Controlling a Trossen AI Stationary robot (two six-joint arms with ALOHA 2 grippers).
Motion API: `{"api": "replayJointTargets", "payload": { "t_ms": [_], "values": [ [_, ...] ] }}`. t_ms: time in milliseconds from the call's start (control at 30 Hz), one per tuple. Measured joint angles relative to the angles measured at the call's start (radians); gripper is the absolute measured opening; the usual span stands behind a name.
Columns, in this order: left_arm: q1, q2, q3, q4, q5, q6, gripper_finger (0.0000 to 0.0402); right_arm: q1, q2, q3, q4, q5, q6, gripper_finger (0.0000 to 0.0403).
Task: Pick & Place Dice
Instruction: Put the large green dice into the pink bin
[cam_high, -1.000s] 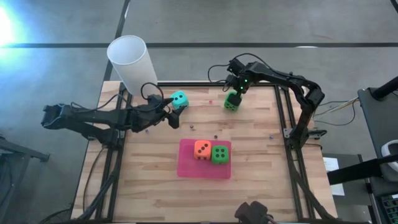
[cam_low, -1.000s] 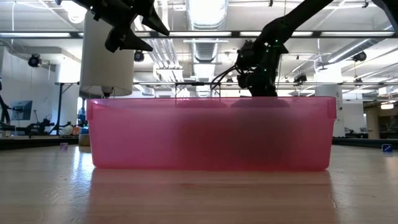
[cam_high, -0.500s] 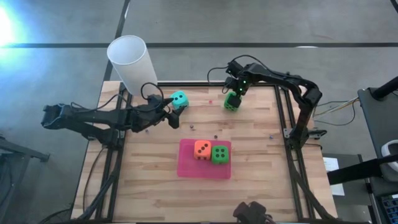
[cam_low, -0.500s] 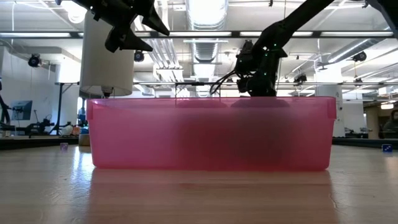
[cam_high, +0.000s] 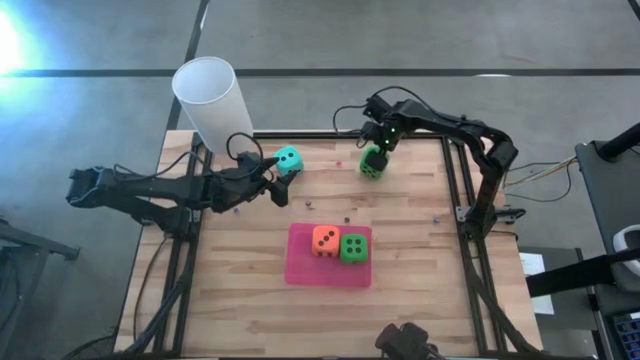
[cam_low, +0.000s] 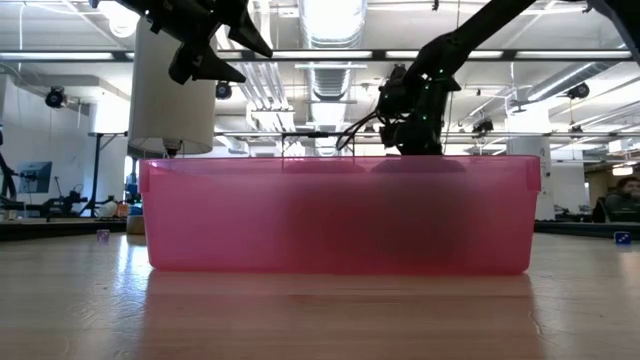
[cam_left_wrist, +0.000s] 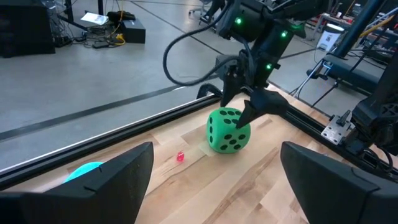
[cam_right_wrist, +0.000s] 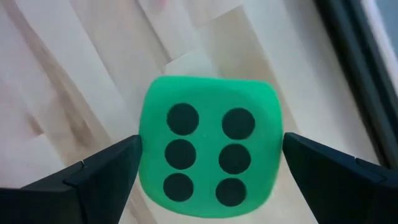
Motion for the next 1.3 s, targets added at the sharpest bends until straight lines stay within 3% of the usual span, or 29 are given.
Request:
{"api": "replayJointTargets", "payload": {
  "t_ms": [1300],
  "values": [
    [-0.001,0.0,0.0,-0.036,0.0,0.0,0.0362,0.021,-0.024,-0.014,0.009,0.025,0.004,0.0384]
  ]
}}
